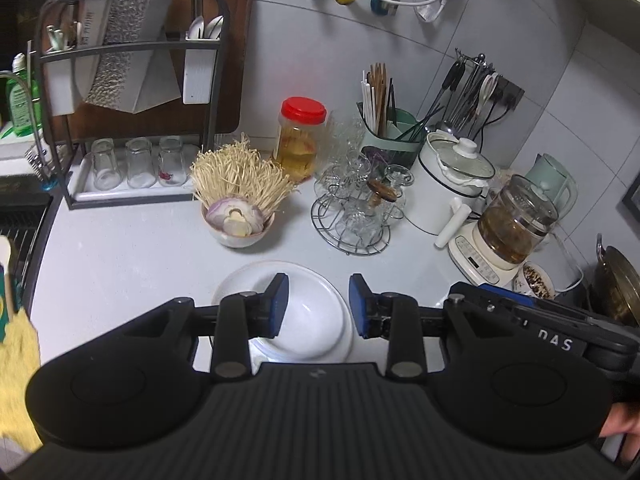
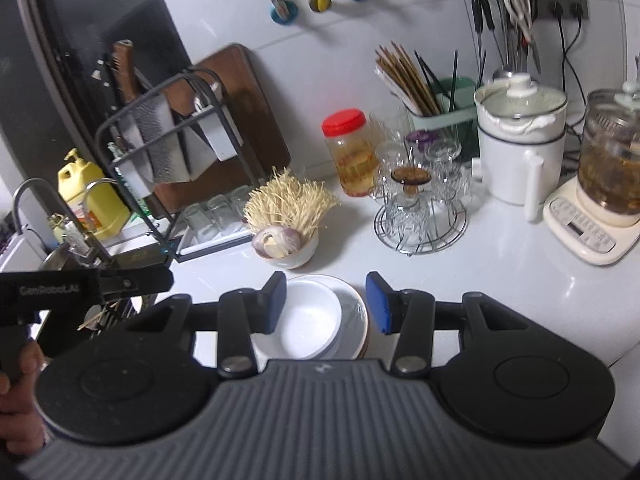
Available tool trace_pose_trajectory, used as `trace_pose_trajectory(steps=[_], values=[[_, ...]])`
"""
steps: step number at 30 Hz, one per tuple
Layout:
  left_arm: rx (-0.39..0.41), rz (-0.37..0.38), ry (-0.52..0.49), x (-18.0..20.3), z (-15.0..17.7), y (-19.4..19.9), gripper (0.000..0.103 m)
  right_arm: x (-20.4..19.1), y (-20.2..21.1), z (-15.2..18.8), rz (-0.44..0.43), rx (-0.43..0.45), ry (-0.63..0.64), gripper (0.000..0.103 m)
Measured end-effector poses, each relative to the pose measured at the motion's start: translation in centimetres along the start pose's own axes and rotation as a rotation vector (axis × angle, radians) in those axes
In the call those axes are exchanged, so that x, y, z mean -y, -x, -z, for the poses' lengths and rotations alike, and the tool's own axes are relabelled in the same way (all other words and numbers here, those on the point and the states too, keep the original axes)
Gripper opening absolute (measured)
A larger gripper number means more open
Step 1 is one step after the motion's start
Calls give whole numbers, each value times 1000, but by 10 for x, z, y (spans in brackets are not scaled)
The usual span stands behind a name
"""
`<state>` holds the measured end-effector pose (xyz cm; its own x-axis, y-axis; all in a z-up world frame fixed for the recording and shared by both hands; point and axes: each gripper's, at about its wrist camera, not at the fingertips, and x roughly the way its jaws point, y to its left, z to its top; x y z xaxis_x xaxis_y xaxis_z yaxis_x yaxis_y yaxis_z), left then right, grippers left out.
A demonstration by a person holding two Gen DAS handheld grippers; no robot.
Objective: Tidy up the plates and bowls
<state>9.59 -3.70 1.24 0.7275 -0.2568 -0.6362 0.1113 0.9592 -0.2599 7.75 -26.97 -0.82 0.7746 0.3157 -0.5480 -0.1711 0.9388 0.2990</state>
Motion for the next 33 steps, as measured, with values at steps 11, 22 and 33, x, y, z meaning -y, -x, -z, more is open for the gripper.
trace_pose_trajectory(steps=[11, 22, 33], values=[[58, -53, -1, 41, 46, 53, 38, 5, 66, 21, -21, 68, 66, 47], [73, -83, 31, 62, 93, 97, 38, 8, 109, 53, -28, 65, 89, 47], [45, -101, 38, 78, 142, 120, 49, 10, 142, 86, 0, 52, 113, 47]])
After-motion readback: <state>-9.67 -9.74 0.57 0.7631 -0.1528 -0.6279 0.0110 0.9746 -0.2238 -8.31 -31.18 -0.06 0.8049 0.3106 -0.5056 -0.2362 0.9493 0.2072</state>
